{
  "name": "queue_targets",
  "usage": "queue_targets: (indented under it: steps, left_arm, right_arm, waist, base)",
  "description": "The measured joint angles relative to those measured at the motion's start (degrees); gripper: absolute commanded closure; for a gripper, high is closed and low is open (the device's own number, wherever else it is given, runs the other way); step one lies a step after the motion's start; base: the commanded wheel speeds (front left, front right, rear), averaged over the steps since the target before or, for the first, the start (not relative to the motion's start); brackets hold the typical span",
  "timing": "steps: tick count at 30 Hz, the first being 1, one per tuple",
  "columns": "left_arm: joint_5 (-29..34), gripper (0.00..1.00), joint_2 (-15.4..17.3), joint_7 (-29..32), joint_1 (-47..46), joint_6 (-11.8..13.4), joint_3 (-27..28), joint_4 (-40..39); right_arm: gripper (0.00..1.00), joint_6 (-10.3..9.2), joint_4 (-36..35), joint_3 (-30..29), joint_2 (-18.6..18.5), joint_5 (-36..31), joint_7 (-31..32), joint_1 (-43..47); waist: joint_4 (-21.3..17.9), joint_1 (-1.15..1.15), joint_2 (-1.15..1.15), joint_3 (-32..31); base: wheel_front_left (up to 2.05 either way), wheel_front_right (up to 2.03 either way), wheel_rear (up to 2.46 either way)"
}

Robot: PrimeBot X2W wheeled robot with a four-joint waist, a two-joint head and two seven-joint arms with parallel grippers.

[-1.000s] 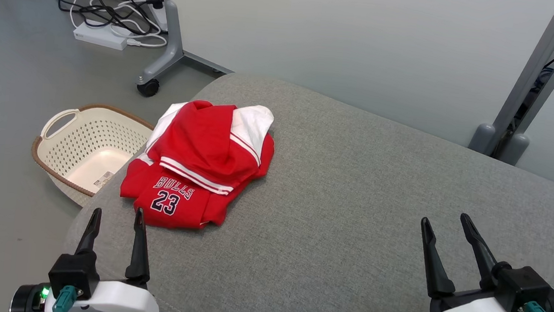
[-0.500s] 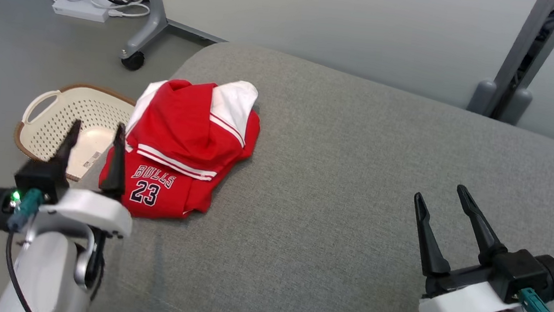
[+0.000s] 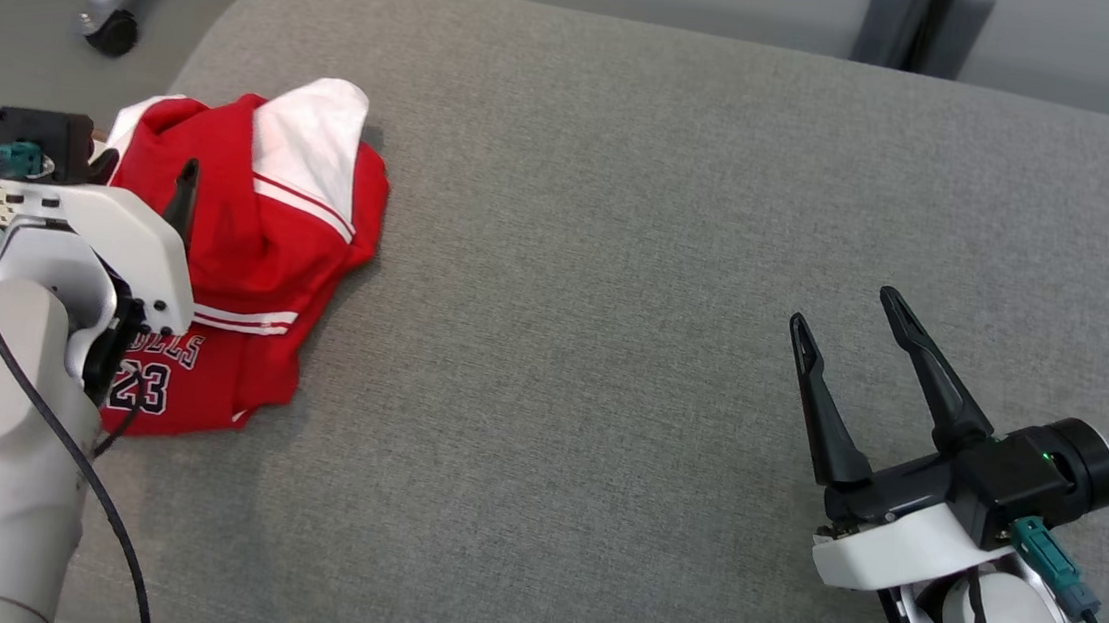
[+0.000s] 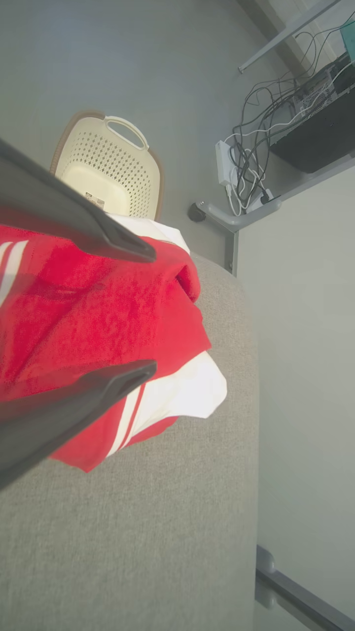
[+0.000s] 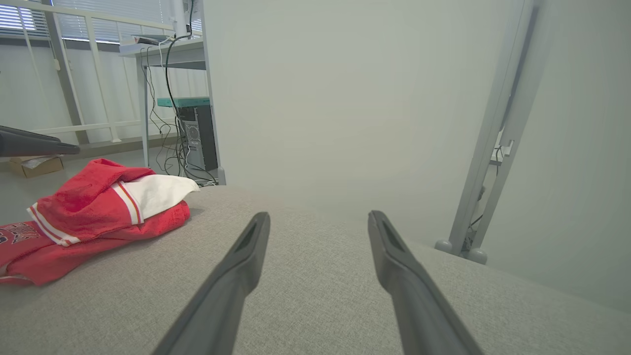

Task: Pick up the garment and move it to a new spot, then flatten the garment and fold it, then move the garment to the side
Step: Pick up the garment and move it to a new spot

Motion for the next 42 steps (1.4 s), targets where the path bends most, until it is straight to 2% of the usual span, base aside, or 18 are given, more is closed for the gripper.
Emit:
queue_targets:
  steps: [10,21,22,23,24,34,42]
  left_arm:
    - [0.1,0.00,3.0,5.7,-8.1,-0.2,-1.4,11.4]
    - [-1.0,0.00,4.2,7.7,-11.8,0.5,-1.3,19.2]
    - [-1.1,0.13,4.2,8.1,-11.9,0.5,-1.3,19.7]
    - [-1.3,0.69,4.2,8.1,-12.0,0.5,-1.3,20.1]
    - [-1.6,1.00,4.1,8.1,-12.1,0.3,-1.3,20.5]
    - [-2.5,1.00,4.0,4.4,-12.8,-0.4,-2.1,21.8]
    - [-4.2,1.00,3.1,-4.0,-11.2,-0.3,-1.5,21.7]
  right_arm:
    - [0.00,0.00,-0.3,1.6,-0.3,0.1,0.0,-2.2]
    - [0.00,0.00,-0.2,2.1,-0.2,0.2,0.0,-3.2]
    - [0.00,0.00,-0.2,2.2,-0.2,0.2,0.0,-3.2]
    - [0.00,0.00,-0.2,2.2,-0.2,0.2,0.0,-3.2]
    - [0.00,0.00,-0.1,2.2,-0.2,0.2,0.0,-3.2]
    - [0.00,0.00,0.8,1.8,-0.1,0.6,0.0,-3.4]
    - [0.00,0.00,1.7,1.6,0.1,1.6,0.0,-1.4]
  waist:
    - [-4.3,0.00,0.00,4.6]
    - [-5.6,0.00,0.00,6.3]
    - [-5.7,0.00,0.00,6.4]
    - [-5.7,0.00,0.00,6.5]
    - [-5.7,0.00,0.00,6.5]
    - [-5.8,0.00,0.00,5.2]
    - [-6.0,0.00,0.00,0.4]
  base:
    - [0.00,0.00,0.00]
    - [0.00,0.00,0.00]
    - [0.00,0.00,0.00]
    - [0.00,0.00,0.00]
    - [0.00,0.00,0.00]
    - [0.00,0.00,0.00]
    - [0.00,0.00,0.00]
